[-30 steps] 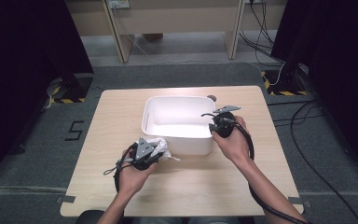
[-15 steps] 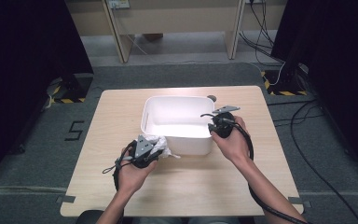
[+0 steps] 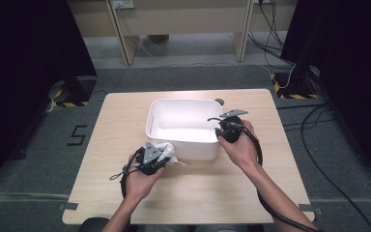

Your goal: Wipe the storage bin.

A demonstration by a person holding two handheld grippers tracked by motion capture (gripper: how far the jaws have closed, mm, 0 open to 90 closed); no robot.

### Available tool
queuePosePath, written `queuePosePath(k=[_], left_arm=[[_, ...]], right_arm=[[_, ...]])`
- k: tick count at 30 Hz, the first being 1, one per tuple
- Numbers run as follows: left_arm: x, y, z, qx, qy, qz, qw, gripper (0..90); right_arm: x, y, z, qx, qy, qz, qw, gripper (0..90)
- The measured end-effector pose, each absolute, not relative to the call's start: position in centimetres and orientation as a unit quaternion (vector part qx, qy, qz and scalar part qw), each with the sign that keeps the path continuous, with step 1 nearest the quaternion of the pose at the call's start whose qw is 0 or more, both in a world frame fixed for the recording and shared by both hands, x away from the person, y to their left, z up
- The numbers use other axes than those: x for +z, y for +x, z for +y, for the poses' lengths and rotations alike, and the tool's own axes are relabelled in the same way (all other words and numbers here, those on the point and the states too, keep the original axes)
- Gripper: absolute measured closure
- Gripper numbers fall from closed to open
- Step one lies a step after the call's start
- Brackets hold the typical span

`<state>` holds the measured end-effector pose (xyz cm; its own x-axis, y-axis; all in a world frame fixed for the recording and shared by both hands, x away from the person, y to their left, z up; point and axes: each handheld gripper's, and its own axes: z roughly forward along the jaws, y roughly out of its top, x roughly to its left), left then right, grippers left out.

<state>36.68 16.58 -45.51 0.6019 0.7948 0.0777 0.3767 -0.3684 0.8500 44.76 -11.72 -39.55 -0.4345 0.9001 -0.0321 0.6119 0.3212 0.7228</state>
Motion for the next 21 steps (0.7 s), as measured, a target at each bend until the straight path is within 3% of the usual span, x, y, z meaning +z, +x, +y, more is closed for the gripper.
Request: queuePosePath(k=[21], left_arm=[[-48.7, 37.4, 15.9, 0.226, 0.805, 0.38, 0.396, 75.9]], right_arm=[[-39.5, 44.7, -11.6, 0.326, 0.484, 0.781, 0.221, 67.7]])
